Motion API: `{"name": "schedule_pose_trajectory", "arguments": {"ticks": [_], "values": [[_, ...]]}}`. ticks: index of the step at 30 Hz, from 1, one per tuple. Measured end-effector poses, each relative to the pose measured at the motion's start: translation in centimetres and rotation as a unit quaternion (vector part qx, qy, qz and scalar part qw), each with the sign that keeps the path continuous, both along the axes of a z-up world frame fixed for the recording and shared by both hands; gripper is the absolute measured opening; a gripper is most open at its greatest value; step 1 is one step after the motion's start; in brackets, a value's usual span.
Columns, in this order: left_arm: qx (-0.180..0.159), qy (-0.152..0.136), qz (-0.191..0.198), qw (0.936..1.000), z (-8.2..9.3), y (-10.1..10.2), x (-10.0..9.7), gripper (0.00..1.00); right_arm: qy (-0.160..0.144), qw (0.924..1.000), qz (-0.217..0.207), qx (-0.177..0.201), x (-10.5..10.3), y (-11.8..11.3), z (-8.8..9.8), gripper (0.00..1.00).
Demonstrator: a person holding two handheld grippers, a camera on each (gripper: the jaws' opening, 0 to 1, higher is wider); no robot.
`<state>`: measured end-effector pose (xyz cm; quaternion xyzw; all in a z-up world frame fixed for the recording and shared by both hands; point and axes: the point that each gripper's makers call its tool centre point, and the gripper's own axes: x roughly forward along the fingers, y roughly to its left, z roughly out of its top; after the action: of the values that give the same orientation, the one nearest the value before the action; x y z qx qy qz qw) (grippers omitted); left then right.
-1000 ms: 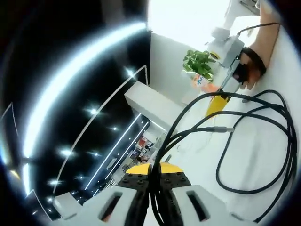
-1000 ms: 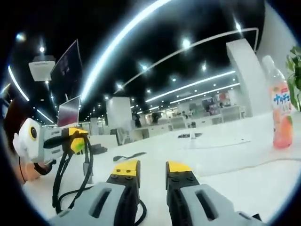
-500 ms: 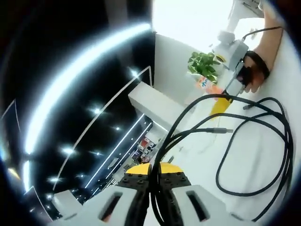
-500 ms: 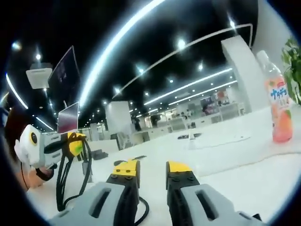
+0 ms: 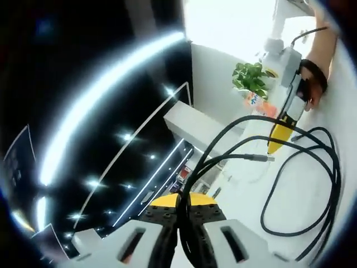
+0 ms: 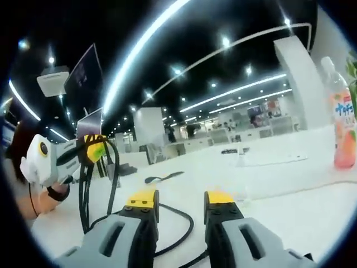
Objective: Coil the Type-C to USB data cable on the desktop and secure it with Velcro straps.
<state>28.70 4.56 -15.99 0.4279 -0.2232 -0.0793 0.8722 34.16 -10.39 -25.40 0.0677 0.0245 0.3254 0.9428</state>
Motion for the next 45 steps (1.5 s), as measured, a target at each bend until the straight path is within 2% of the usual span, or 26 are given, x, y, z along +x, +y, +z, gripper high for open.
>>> {"name": "schedule_pose_trajectory", "arguments": {"ticks": [4, 7, 11, 15, 17, 18, 27, 31, 34, 36, 41, 45], "values": [[-0.001, -0.012, 0.005, 0.9999, 0.5, 0.3, -0.2, 0.04, 0.03, 0.9974, -0.006, -0.066, 0.1, 0.1, -2.2, 0.31], [0.001, -0.015, 0.008, 0.9999, 0.6, 0.4, -0.2, 0.04, 0.022, 0.9978, -0.001, -0.063, 0.0, 0.6, -1.8, 0.31], [0.01, -0.025, 0.012, 0.9996, 0.8, 0.4, -0.3, 0.04, 0.041, 0.996, -0.022, -0.076, 0.8, 0.0, -2.7, 0.29], [0.021, -0.038, 0.012, 0.999, 1.0, 0.1, -0.6, 0.04, 0.046, 0.996, -0.015, -0.075, 0.6, 0.9, -2.7, 0.27], [0.023, -0.042, 0.013, 0.9988, 1.1, 0.1, -0.8, 0.04, 0.049, 0.9943, -0.01, -0.095, 0.6, 1.3, -3.2, 0.27], [0.022, -0.045, 0.012, 0.9987, 1.2, 0.1, -0.9, 0.04, 0.043, 0.9921, -0.017, -0.117, 0.7, 1.1, -3.6, 0.27], [0.032, -0.057, 0.014, 0.9978, 1.4, 0.0, -1.2, 0.04, 0.049, 0.9922, -0.029, -0.11, 1.3, 1.3, -3.5, 0.22], [0.039, -0.062, 0.013, 0.9972, 1.3, -0.2, -1.3, 0.04, 0.051, 0.9926, -0.027, -0.107, 1.1, 1.4, -3.5, 0.24], [0.047, -0.067, 0.012, 0.9966, 1.2, -0.5, -1.4, 0.04, 0.042, 0.9928, -0.017, -0.111, 0.8, 1.7, -3.5, 0.27], [0.049, -0.068, 0.011, 0.9964, 1.2, -0.6, -1.4, 0.04, 0.033, 0.9907, -0.017, -0.131, 0.9, 1.9, -3.6, 0.27], [0.054, -0.078, 0.009, 0.9955, 1.4, -0.7, -1.8, 0.04, 0.01, 0.9861, -0.03, -0.163, 1.0, 1.8, -3.8, 0.28], [0.059, -0.086, 0.004, 0.9946, 1.6, -1.1, -2.0, 0.04, 0.007, 0.9847, -0.038, -0.17, 1.3, 1.8, -3.8, 0.3]]}}
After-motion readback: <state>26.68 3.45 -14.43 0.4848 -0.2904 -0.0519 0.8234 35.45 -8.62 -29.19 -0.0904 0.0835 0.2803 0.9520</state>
